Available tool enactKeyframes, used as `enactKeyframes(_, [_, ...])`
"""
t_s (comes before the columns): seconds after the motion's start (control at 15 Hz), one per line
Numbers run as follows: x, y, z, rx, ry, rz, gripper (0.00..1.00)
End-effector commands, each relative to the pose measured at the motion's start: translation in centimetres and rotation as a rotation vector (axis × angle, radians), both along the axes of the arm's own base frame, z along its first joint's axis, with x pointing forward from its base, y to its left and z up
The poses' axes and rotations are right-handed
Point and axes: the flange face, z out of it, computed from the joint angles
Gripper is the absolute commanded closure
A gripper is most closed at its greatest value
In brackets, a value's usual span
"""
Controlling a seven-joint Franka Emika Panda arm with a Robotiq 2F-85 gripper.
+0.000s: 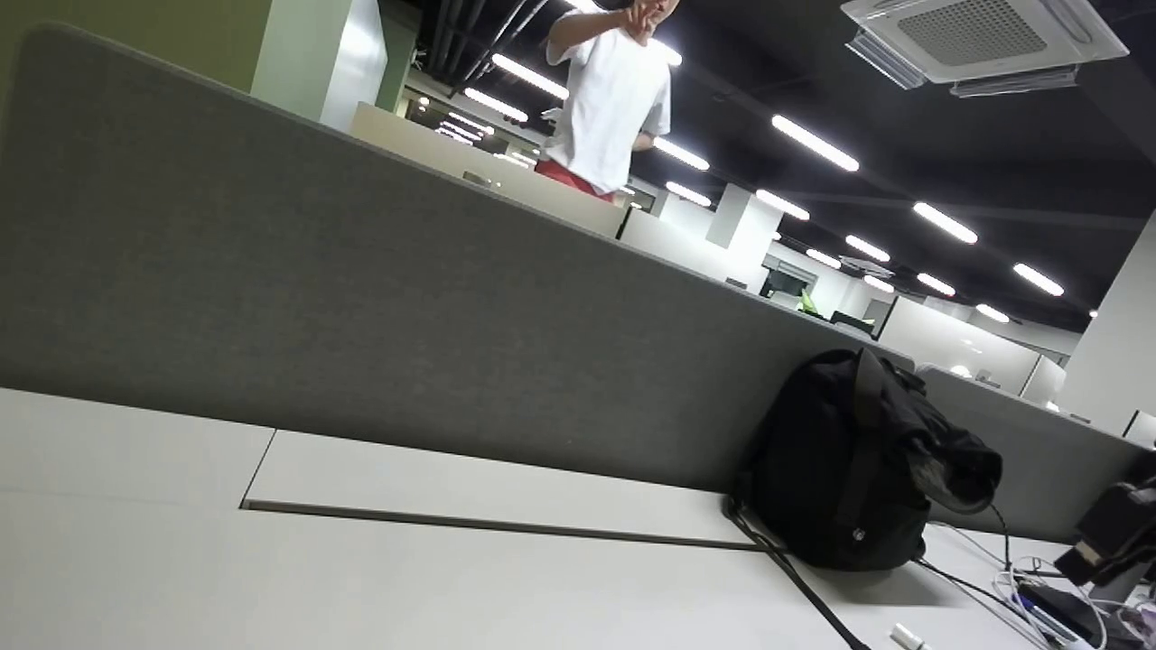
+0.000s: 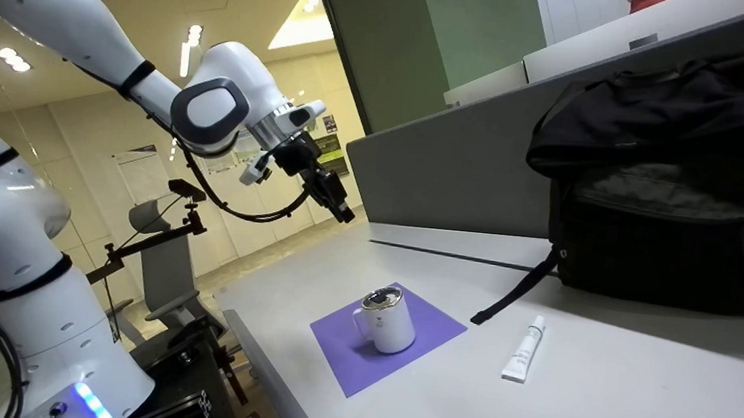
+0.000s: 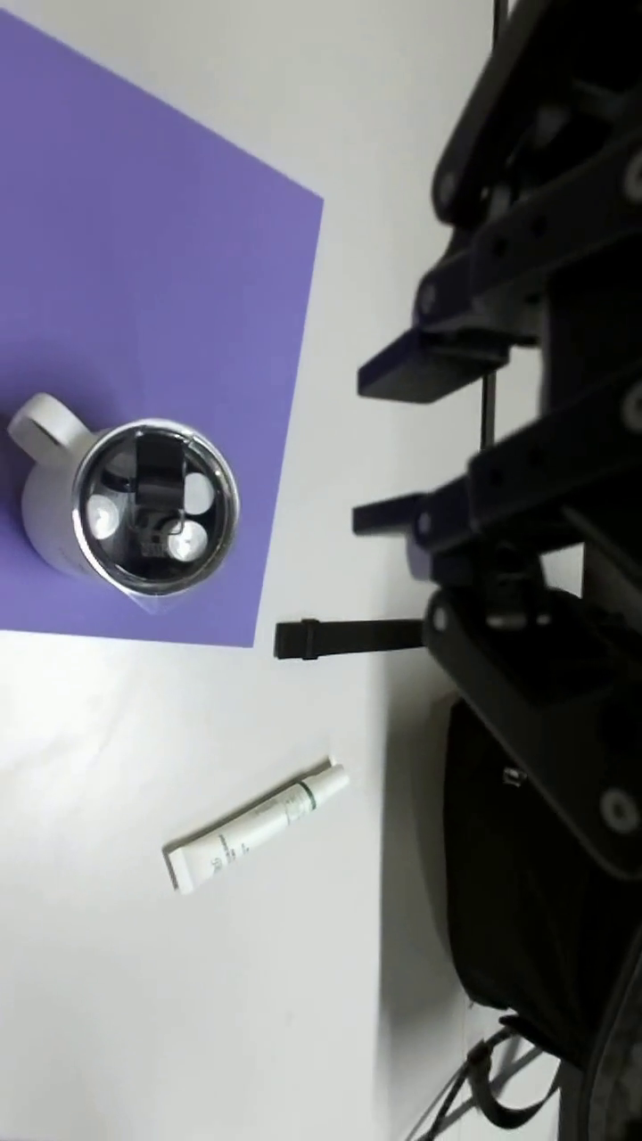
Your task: Open the mug lid
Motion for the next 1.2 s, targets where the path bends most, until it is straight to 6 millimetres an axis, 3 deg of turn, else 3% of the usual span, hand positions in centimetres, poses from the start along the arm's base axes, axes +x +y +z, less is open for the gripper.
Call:
enactKeyframes(0.0, [0.1, -0.1, -0.4, 0.002, 0.013, -0.002, 0.70])
enactKeyframes(0.13, [0.4, -0.2, -0.7, 0.003, 0.021, -0.003, 0.82])
enactKeyframes(0.67, [0.6, -0.3, -0.7, 0.002, 0.021, -0.003, 0.83])
enactKeyframes(0.73, [0.6, -0.3, -0.7, 0.002, 0.021, -0.003, 0.96])
enactKeyframes(1.13, [1.0, -0.4, -3.8, 0.026, 0.028, -0.023, 1.00])
